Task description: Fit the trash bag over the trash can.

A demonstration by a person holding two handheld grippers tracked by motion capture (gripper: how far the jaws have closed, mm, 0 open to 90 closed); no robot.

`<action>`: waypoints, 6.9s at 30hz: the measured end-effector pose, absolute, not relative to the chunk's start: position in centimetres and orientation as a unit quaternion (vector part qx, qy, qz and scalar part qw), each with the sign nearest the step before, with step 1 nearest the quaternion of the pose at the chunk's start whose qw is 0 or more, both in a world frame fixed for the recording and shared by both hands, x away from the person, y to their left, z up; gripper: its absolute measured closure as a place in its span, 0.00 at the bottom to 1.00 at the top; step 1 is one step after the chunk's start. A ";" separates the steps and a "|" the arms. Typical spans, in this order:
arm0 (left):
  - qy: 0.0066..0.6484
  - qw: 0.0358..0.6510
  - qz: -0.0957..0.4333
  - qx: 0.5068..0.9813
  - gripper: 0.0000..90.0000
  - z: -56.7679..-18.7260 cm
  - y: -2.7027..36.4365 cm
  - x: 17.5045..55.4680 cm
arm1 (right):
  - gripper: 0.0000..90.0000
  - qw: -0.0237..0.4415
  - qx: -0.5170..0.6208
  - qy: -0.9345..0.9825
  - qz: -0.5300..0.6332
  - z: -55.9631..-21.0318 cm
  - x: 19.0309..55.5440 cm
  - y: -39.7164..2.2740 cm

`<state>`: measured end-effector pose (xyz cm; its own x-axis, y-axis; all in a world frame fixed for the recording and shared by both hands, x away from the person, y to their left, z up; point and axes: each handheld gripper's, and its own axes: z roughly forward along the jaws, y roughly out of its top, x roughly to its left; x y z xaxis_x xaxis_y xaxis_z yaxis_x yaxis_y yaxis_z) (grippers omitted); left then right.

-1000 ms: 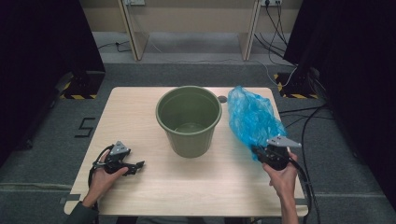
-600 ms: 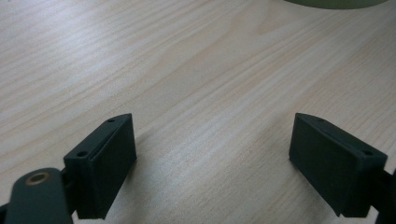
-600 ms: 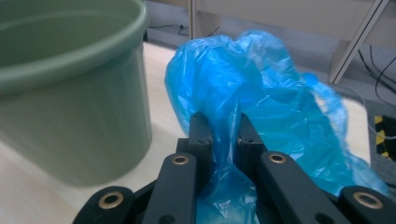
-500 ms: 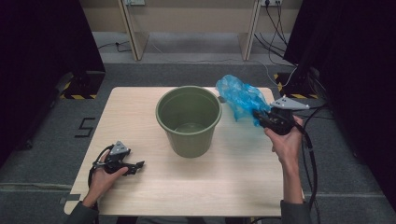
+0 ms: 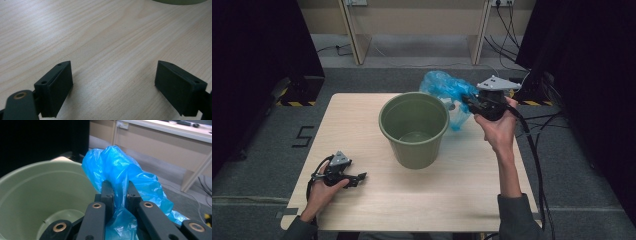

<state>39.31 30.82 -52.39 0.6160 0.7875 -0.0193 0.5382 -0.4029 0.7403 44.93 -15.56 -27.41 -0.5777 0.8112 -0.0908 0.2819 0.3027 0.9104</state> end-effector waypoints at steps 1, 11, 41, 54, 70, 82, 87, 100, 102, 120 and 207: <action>0.404 0.368 0.169 0.820 0.15 -52.4 30.8 39.3 | 0.91 0.282 0.352 0.761 0.467 -27.2 45.1 -14.6; 0.404 0.370 0.169 0.820 0.16 -52.4 30.9 39.3 | 0.91 0.251 0.301 0.796 0.461 -27.9 45.2 -9.5; 0.376 0.507 0.172 0.757 0.17 -34.7 29.0 47.8 | 0.63 0.147 0.253 0.864 0.410 -30.5 45.4 -5.5; 0.368 0.485 0.164 0.776 0.17 -32.8 23.1 51.9 | 0.53 0.160 0.266 0.861 0.403 -30.9 45.6 -5.3; 0.346 0.437 0.204 0.805 0.68 -33.9 19.1 54.2 | 0.33 0.224 0.436 0.780 0.389 -31.4 50.5 -11.3; 0.308 0.464 0.235 0.797 0.88 -32.7 19.1 52.8 | 0.85 0.205 0.406 0.787 0.417 -32.5 52.6 -11.1; 0.273 0.464 0.228 0.812 0.90 -32.4 18.7 51.0 | 0.96 0.221 0.362 0.790 0.442 -31.2 50.7 -11.1; 0.255 0.469 0.213 0.818 0.53 -32.6 20.1 46.9 | 0.79 0.185 0.259 0.860 0.399 -32.3 44.8 -7.8; 0.268 0.482 0.221 0.804 0.39 -31.9 20.4 47.2 | 0.66 0.168 0.268 0.864 0.393 -32.6 44.8 -7.7; 0.251 0.421 0.242 0.837 0.83 -33.4 17.6 52.0 | 0.38 0.211 0.388 0.789 0.428 -31.2 49.1 -9.8; 0.224 0.517 0.155 0.811 1.00 -30.7 16.9 49.0 | 0.66 0.232 0.228 0.846 0.422 -31.0 43.9 -4.4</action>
